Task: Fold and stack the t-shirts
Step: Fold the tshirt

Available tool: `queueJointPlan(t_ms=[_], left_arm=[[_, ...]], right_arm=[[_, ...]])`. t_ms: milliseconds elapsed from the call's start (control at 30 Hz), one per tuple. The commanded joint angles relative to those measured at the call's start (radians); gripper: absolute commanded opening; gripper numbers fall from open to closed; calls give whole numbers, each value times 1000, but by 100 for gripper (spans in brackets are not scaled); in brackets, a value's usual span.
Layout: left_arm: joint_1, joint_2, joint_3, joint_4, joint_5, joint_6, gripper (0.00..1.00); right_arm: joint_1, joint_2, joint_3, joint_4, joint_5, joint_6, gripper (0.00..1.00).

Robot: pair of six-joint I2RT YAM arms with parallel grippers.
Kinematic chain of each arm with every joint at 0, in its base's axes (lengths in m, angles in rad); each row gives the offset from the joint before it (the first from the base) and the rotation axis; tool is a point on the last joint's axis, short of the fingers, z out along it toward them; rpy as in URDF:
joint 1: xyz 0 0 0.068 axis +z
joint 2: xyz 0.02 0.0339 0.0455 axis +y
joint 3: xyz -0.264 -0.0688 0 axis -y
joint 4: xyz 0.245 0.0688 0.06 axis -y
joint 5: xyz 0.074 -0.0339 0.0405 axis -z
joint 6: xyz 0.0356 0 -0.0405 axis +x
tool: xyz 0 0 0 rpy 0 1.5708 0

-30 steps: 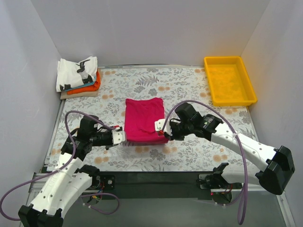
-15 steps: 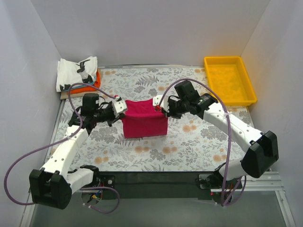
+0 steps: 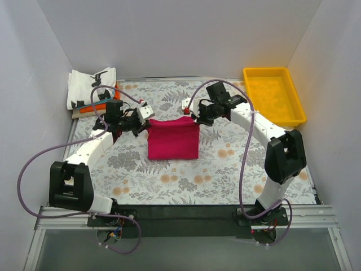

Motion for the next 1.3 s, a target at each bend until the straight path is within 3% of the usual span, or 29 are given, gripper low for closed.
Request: queueJointPlan(t_ms=[0,533,600,667,700,800,833,1033,1100,1200,1267], left_arm=[[22,49,52,93,-12,-2,0],[42,361,114,293,-94,-25,0],[45,385,133,293,-115,-39,12],[49,408,173,278,-117,-96,27],[49,411,190,267,-123,-96,28],[55,393,226,236,-146,-192,34],[57,381,233,230,-150,-215,34],[86,235,241,143,-73,-487,31],[84,189,200,173,-19,-603,31],[84,207,151,251,93,-909,26],[84,236,123,325,125,-1016,24]], right_arm=[[-19,53,76,25,-25,-34,1],[-62,322,212,172,-4,15,1],[-64,338,225,181,8,32,1],[-64,345,233,215,39,73,17],[-65,348,241,224,57,89,28],[-82,325,294,230,76,147,37],[-90,311,316,230,73,160,45],[-127,181,327,227,27,360,48],[-140,155,288,224,-20,445,45],[-157,171,252,226,-167,598,31],[-160,209,259,226,-241,710,24]])
